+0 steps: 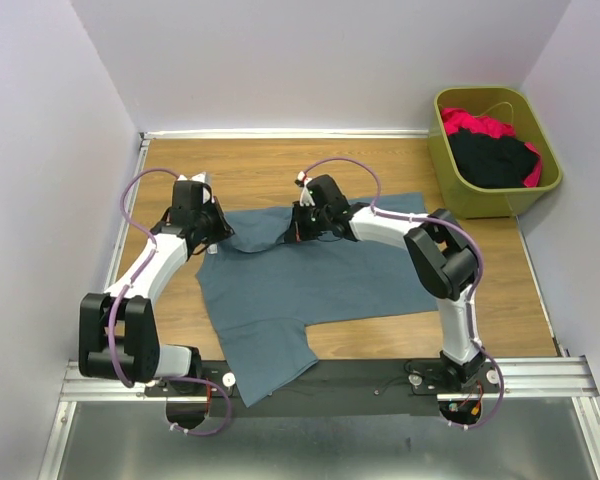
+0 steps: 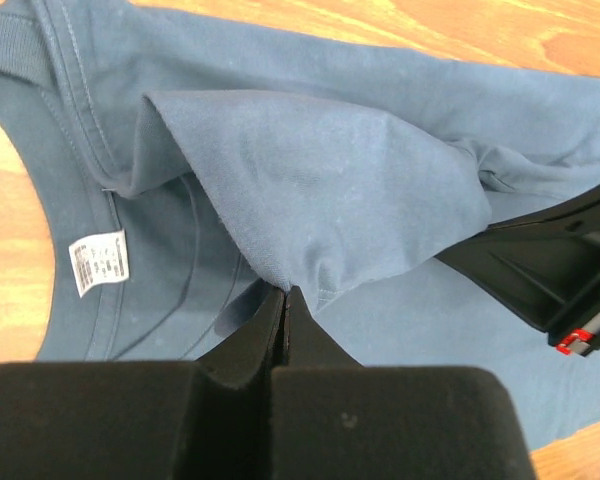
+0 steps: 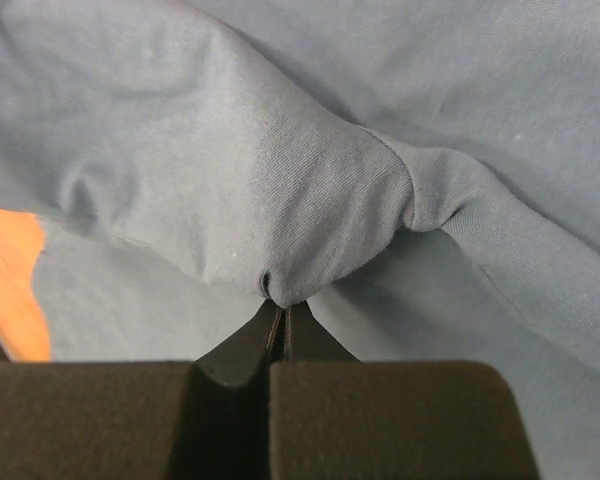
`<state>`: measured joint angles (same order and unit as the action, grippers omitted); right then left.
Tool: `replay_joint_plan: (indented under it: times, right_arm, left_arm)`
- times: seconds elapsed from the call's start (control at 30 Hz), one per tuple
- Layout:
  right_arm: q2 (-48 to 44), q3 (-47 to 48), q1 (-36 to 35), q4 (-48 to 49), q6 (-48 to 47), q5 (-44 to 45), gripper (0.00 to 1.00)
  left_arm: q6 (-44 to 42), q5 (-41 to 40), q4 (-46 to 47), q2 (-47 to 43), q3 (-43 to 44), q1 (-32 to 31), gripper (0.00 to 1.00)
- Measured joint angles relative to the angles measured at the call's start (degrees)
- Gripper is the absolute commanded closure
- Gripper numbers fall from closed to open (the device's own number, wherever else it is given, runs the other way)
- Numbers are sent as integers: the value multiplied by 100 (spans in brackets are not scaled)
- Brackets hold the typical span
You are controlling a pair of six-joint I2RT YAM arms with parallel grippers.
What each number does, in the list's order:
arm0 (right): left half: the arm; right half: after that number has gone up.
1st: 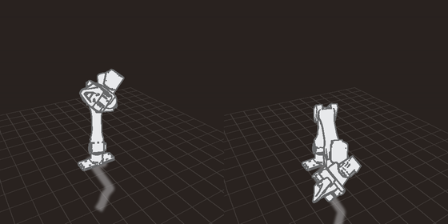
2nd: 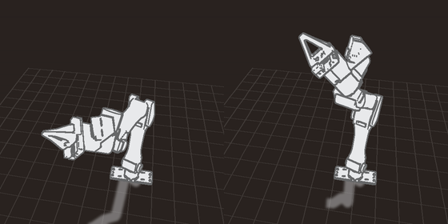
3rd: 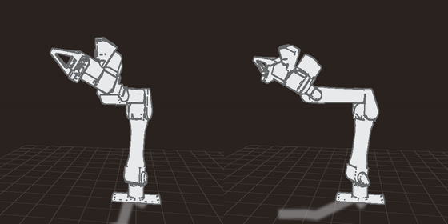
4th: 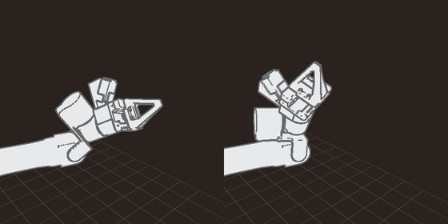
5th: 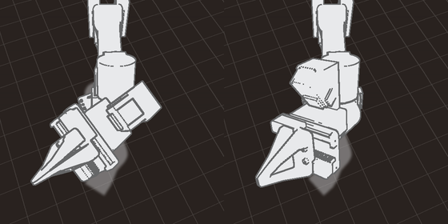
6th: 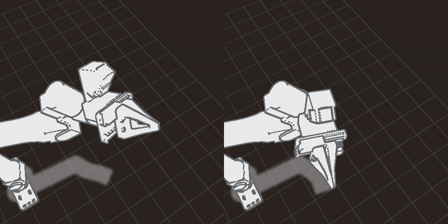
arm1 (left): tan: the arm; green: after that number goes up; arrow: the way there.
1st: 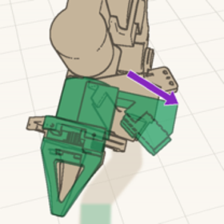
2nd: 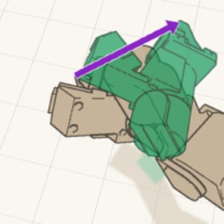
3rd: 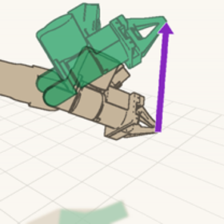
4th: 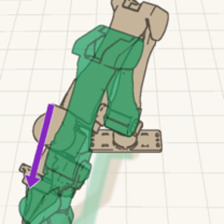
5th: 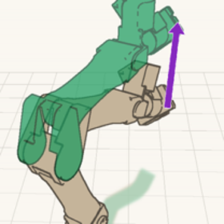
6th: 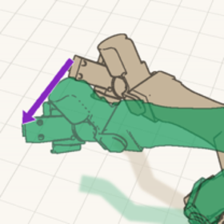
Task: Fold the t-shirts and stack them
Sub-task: Fold the tshirt
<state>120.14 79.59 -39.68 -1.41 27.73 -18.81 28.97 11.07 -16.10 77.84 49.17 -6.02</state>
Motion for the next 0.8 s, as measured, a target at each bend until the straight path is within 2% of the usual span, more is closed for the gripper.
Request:
replay_joint_plan:
  times: [0.37, 0.8]
  right_arm:
    - [-424, -243, 0, -380, 149, -173, 96]
    - [-466, -330, 0, -944, 291, -570, 96]
  left_arm:
    - [140, 2, -363, -796, -520, 0, 100]
    - [240, 212, -442, -835, -1121, 0, 100]
